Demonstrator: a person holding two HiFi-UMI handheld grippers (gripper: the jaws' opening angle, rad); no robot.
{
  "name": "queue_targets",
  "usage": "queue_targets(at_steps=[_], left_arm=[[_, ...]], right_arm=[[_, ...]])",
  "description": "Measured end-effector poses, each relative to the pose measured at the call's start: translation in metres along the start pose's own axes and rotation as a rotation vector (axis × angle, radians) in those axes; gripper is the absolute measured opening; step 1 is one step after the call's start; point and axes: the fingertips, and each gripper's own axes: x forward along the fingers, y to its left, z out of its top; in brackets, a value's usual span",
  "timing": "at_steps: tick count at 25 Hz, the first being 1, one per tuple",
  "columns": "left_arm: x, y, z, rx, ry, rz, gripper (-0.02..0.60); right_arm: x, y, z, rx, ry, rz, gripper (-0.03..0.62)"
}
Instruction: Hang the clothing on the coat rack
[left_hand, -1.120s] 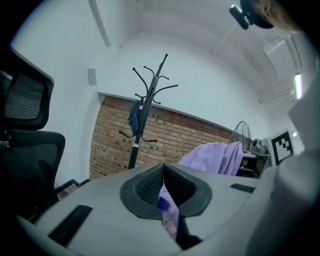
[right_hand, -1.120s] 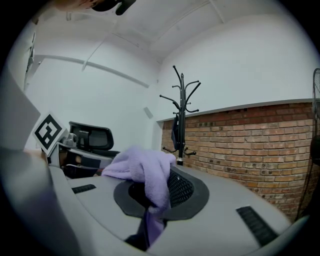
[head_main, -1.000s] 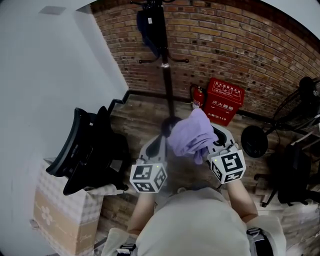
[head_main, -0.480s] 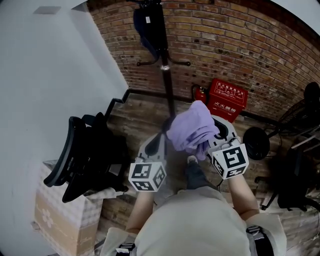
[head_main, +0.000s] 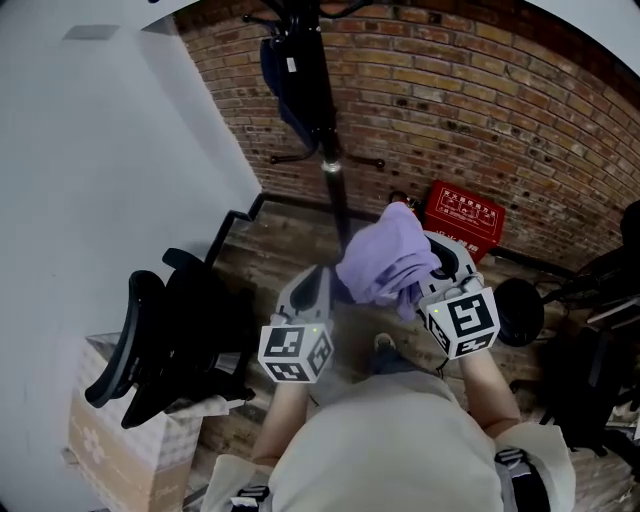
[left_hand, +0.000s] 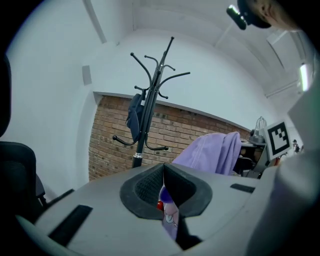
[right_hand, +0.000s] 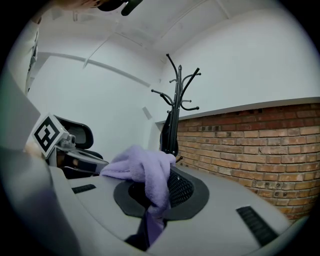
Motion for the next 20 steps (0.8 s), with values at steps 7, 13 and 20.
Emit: queue_targets(at_steps=[7, 13, 20], left_arm=[[0.039, 0.01, 0.014, -0.013, -0.019, 0.039, 0.005], [0.065, 0.02, 0.02, -0.022, -0.028, 0.076, 0.005], [0.083, 0.033, 0.026, -0.028, -0.039, 0.125, 0.005]], right_arm=[[0.041, -0.035, 0.01, -0.02, -0.021, 0.036, 0.02], [0.077, -0.054, 0.017, -0.034, -0.031, 0.079, 0.018], [0.113, -0.064, 0.024, -0.051, -0.041, 0.135, 0.02]])
